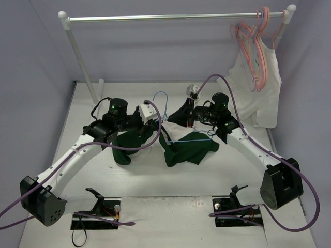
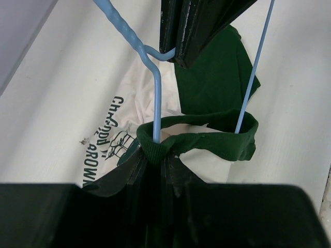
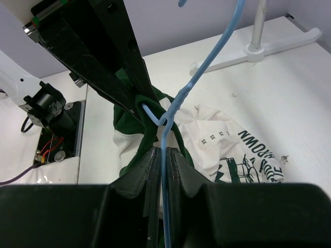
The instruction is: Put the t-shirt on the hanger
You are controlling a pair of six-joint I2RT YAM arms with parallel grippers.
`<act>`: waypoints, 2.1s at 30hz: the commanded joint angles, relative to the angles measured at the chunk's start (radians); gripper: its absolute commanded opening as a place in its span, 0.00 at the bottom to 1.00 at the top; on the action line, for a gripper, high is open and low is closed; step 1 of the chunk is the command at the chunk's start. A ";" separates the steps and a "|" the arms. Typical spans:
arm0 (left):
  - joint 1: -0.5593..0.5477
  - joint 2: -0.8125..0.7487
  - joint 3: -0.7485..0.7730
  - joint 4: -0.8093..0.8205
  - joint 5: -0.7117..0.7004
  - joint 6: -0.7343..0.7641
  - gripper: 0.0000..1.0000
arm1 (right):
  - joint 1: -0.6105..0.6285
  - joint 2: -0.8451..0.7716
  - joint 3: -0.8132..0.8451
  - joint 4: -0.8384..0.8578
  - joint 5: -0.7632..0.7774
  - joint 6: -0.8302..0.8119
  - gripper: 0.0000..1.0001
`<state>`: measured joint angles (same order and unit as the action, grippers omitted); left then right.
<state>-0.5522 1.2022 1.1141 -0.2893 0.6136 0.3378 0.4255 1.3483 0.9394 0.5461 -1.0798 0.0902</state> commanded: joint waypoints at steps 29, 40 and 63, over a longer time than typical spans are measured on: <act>-0.008 -0.016 0.116 0.095 -0.044 -0.042 0.00 | 0.113 -0.001 0.144 -0.070 0.274 -0.041 0.37; -0.008 0.028 0.265 -0.096 -0.406 -0.022 0.00 | 0.070 -0.144 0.173 -0.311 0.760 0.156 0.59; -0.009 -0.174 -0.080 0.096 -0.483 -0.178 0.00 | 0.292 -0.146 -0.214 -0.296 1.144 0.885 0.57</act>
<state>-0.5583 1.0786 1.0172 -0.3225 0.1139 0.1802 0.7086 1.1778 0.7341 0.1383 0.0021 0.8799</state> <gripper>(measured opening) 0.116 0.578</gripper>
